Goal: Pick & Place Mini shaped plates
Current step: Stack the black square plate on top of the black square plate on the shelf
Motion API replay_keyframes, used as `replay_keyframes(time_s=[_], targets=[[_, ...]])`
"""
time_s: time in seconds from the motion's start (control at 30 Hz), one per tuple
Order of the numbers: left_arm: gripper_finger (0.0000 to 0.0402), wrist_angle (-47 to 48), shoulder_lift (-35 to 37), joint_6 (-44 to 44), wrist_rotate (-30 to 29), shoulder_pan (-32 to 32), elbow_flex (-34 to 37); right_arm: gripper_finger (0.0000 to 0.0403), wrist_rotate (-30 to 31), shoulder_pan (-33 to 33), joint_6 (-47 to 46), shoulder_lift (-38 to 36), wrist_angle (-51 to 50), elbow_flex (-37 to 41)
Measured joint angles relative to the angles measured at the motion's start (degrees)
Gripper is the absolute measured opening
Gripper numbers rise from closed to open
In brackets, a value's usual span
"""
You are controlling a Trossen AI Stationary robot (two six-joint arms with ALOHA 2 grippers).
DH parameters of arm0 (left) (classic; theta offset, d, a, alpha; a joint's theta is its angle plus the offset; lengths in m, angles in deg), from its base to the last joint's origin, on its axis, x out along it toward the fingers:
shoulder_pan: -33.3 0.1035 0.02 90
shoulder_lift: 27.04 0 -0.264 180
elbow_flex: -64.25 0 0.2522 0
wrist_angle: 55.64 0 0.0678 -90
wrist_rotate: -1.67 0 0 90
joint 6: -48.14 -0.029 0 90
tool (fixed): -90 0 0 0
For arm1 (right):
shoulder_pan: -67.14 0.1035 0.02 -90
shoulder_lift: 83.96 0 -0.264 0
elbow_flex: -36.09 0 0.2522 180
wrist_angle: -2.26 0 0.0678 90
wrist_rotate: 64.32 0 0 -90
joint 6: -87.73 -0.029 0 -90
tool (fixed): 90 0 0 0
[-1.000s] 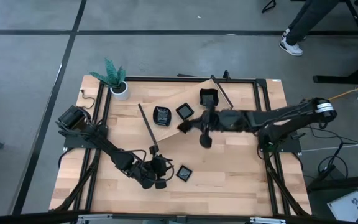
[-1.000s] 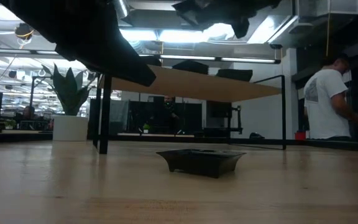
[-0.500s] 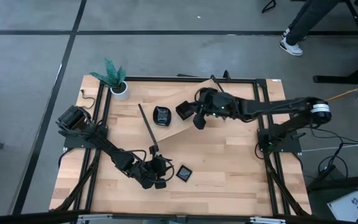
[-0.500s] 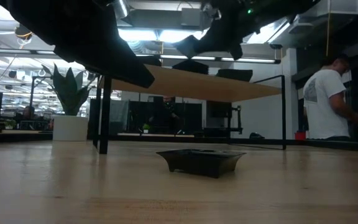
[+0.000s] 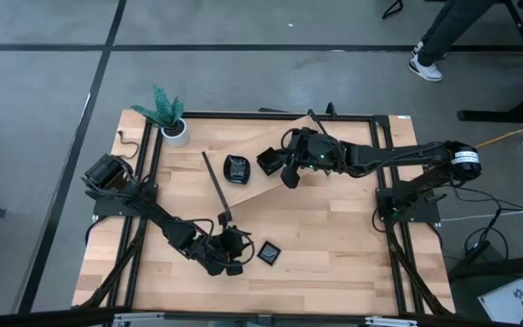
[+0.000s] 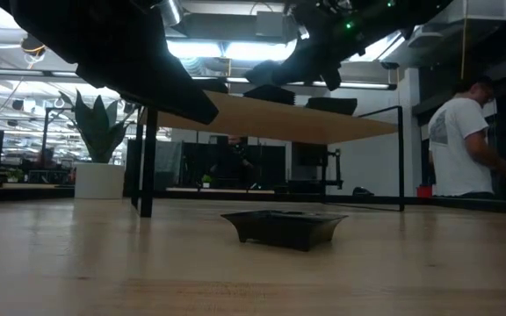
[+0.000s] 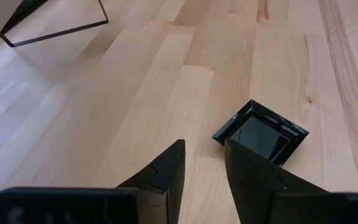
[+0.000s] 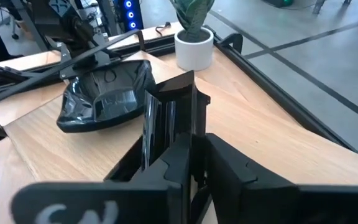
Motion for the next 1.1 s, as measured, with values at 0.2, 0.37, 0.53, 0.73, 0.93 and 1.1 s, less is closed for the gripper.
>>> replay_keyframes(time_s=[0.2, 0.37, 0.53, 0.73, 0.93, 1.1], targets=[[0.0106, 0.0, 0.0, 0.3, 0.0, 0.0, 0.0, 0.0089, 0.0, 0.0, 1.7, 0.0, -0.1, 0.0], [0.0106, 0.0, 0.0, 0.4, 0.0, 0.0, 0.0, 0.0128, 0.0, 0.0, 2.7, 0.0, 0.0, 0.0], [0.0106, 0.0, 0.0, 0.4, 0.1, 0.0, 0.0, 0.0144, 0.0, 0.0, 6.0, 0.0, 0.0, 0.0], [0.0106, 0.0, 0.0, 0.4, 1.1, 0.0, 0.0, 0.0145, 0.2, 0.8, 10.0, -1.6, 0.0, 0.0], [0.0106, -0.1, 0.0, 0.3, 3.3, 0.0, 0.0, 0.0145, 0.1, 4.9, 13.2, -3.7, -0.9, 0.0], [0.0106, -4.6, 0.0, -5.3, 4.1, -0.4, 0.0, 0.0145, 0.0, 9.8, 11.3, -4.0, -1.8, 0.0]])
